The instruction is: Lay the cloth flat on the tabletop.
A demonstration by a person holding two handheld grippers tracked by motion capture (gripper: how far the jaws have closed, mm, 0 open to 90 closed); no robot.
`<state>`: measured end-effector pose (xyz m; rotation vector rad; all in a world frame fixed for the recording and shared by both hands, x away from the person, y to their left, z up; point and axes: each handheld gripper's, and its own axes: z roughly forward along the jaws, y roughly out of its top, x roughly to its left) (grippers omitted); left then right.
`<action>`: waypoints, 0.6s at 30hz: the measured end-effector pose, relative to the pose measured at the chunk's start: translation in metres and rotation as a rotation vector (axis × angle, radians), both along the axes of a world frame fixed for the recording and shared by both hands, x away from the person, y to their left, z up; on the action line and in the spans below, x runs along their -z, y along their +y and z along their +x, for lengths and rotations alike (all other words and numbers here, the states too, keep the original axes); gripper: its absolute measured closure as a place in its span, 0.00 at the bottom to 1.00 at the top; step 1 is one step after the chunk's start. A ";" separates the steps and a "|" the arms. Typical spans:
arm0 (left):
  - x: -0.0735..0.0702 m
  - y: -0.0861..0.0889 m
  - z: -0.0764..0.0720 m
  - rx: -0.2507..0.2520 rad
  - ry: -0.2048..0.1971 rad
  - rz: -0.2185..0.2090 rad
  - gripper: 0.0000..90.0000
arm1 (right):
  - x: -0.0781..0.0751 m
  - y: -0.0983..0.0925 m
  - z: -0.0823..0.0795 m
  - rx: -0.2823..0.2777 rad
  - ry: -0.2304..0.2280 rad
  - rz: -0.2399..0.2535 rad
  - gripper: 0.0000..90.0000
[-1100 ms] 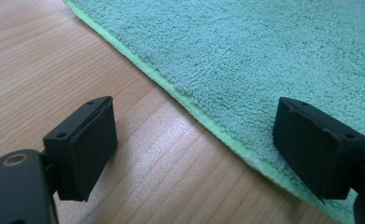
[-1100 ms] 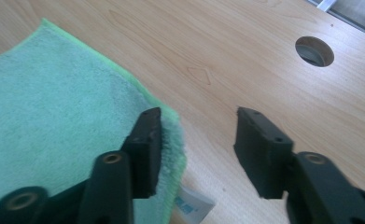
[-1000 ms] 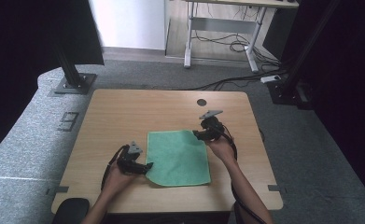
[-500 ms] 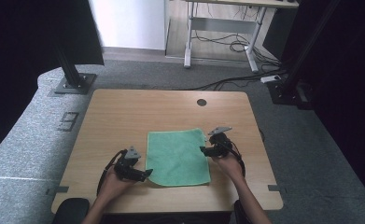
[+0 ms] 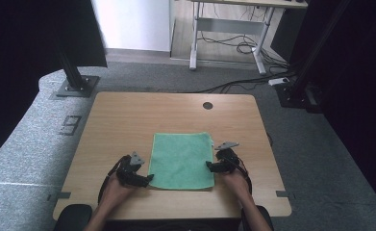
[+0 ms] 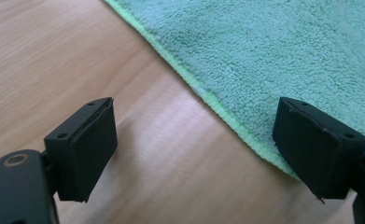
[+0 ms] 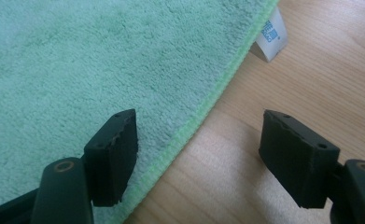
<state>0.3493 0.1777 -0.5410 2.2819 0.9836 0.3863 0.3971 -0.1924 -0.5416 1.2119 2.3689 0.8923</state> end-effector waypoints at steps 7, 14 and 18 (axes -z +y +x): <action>0.001 0.002 0.016 -0.020 -0.005 -0.011 0.14 | 0.002 -0.001 0.015 0.037 -0.003 0.024 0.29; 0.005 0.003 0.029 -0.043 -0.012 -0.049 0.12 | 0.003 0.000 0.038 0.070 -0.008 0.031 0.28; 0.006 0.003 0.028 -0.049 -0.018 -0.053 0.12 | 0.003 0.000 0.042 0.065 -0.011 0.027 0.28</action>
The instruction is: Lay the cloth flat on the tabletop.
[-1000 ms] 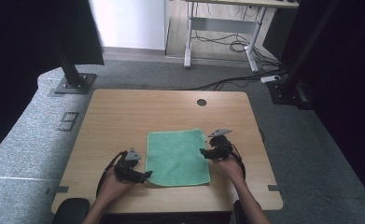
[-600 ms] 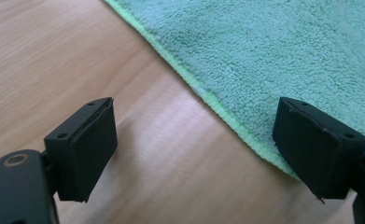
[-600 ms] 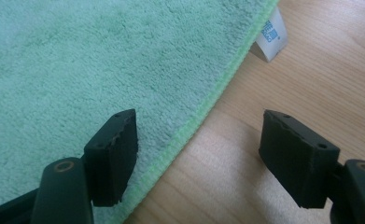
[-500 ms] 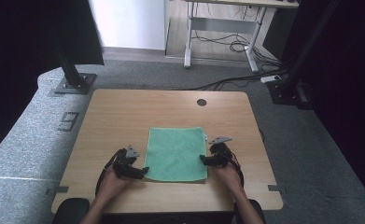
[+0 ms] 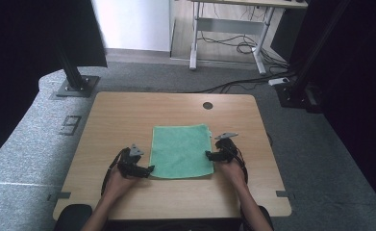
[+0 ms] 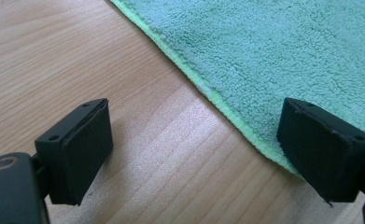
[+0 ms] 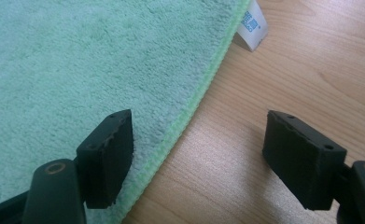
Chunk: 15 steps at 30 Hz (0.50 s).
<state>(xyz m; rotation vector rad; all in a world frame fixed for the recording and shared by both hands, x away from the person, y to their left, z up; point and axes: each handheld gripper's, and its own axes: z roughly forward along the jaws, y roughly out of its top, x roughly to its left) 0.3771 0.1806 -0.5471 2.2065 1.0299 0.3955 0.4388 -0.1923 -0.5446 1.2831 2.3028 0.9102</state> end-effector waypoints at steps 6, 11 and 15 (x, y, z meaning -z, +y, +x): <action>-0.006 -0.001 -0.001 0.009 -0.019 -0.012 0.12 | -0.002 -0.003 -0.003 -0.031 -0.013 0.021 0.26; -0.019 0.001 -0.009 0.031 -0.040 -0.023 0.12 | -0.015 -0.003 -0.014 -0.054 -0.033 0.035 0.25; -0.023 0.003 -0.017 0.044 -0.048 -0.019 0.12 | -0.022 -0.005 -0.026 -0.076 -0.044 0.026 0.24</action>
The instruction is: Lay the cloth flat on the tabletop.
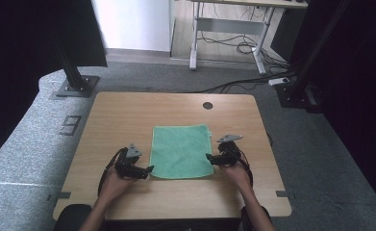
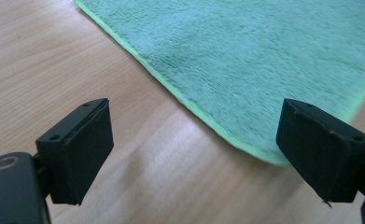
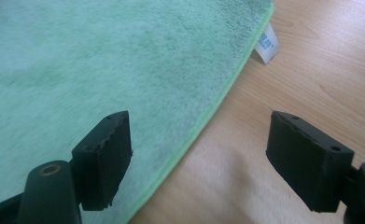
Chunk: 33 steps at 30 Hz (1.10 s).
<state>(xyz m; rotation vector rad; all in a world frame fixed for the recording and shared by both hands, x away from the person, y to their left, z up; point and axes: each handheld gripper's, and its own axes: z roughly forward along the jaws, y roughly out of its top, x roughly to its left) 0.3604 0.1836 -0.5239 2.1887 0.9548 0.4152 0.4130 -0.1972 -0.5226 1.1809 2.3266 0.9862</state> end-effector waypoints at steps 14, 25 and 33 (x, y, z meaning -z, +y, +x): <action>-0.002 0.008 -0.015 0.008 0.007 0.014 0.12 | -0.002 -0.013 -0.039 -0.009 0.029 0.015 0.21; 0.013 0.034 -0.031 -0.041 0.062 0.045 0.11 | 0.017 -0.029 -0.054 0.014 0.057 0.029 0.15; 0.021 0.037 -0.027 -0.058 0.074 0.043 0.08 | 0.026 -0.035 -0.059 0.019 0.061 -0.003 0.10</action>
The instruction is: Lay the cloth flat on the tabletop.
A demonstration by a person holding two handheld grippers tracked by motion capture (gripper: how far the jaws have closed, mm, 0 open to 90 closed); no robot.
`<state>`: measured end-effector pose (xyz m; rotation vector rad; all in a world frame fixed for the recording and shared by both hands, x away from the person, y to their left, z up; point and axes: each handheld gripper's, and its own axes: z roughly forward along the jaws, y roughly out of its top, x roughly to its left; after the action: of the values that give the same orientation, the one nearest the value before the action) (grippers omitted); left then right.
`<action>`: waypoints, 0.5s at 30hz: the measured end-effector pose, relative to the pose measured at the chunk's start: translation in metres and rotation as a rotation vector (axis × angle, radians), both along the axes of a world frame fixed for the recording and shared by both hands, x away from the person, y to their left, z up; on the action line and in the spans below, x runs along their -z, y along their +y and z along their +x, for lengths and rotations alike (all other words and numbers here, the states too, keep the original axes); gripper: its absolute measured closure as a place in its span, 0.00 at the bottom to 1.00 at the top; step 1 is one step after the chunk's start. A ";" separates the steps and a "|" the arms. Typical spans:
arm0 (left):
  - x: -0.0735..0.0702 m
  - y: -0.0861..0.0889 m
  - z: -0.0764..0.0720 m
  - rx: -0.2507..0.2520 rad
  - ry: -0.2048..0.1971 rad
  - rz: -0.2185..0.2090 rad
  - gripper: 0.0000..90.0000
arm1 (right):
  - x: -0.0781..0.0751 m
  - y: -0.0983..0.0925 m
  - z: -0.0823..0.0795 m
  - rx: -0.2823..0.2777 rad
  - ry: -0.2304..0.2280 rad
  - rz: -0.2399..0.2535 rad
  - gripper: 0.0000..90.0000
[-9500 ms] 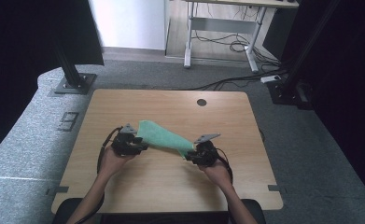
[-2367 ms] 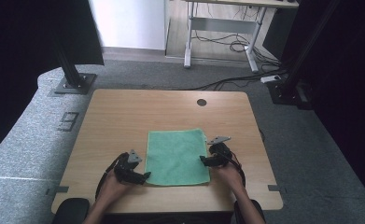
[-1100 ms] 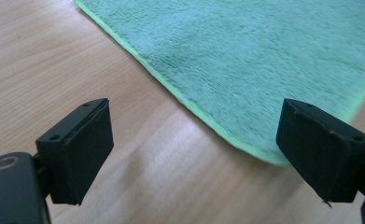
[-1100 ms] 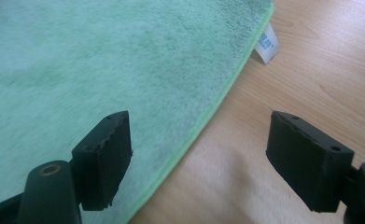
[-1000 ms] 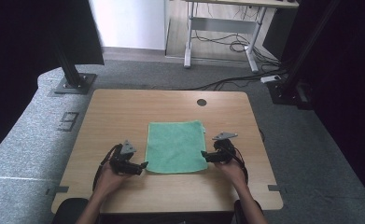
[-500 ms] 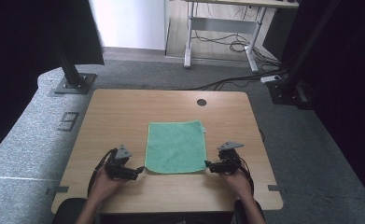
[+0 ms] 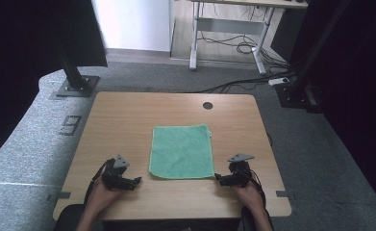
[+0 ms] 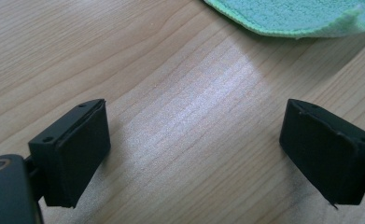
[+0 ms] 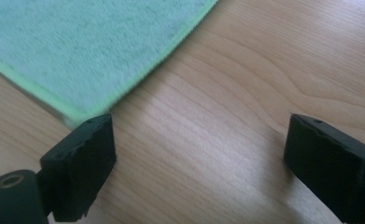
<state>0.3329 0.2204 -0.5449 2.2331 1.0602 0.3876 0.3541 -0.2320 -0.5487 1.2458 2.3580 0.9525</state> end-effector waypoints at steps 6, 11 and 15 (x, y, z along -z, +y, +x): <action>0.004 0.001 0.002 -0.011 -0.006 -0.006 0.00 | 0.006 -0.005 -0.003 0.023 -0.028 -0.014 0.00; 0.004 0.001 0.002 -0.012 -0.007 -0.007 0.00 | 0.008 -0.006 -0.005 0.037 -0.054 0.003 0.00; 0.004 0.002 0.002 -0.011 -0.006 -0.007 0.00 | 0.008 -0.006 -0.005 0.037 -0.054 0.003 0.00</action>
<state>0.3353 0.2219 -0.5485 2.2192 1.0694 0.3946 0.3486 -0.2381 -0.5569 1.2448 2.2853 0.9668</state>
